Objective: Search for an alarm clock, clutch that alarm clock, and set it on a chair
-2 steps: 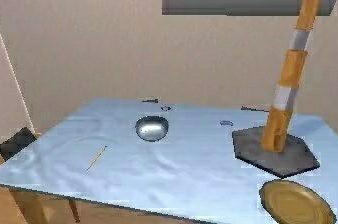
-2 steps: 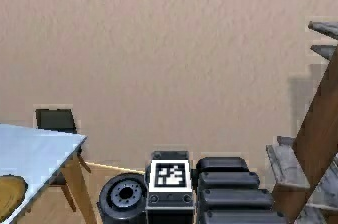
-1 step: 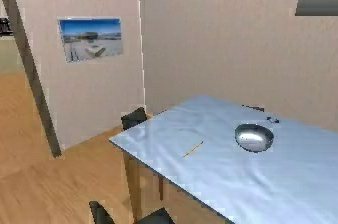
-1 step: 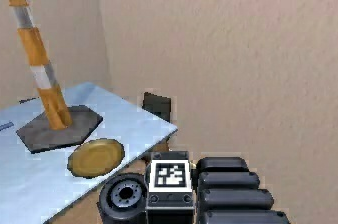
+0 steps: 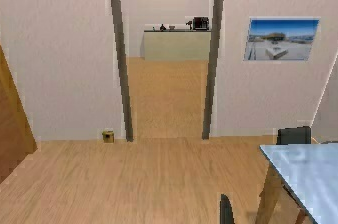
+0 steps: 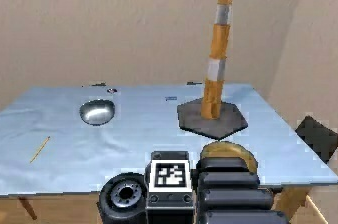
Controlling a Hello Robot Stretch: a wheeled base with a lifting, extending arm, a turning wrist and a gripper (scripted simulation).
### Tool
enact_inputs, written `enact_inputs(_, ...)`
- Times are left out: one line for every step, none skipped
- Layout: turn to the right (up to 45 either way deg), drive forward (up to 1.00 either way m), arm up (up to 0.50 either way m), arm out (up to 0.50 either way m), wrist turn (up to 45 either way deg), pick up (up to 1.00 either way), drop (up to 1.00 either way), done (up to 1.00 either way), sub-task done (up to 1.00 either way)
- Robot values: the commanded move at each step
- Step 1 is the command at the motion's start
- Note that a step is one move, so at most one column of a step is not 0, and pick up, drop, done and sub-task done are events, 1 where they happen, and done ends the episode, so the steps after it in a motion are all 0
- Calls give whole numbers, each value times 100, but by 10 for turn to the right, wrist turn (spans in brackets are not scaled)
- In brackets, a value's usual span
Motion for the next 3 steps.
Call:
enact_inputs(-60, 0, 0, 0, 0, 0, 0, 0, 0)
enact_inputs(-30, 0, 0, 0, 0, 0, 0, 0, 0)
enact_inputs(0, 40, 0, 0, 0, 0, 0, 0, 0)
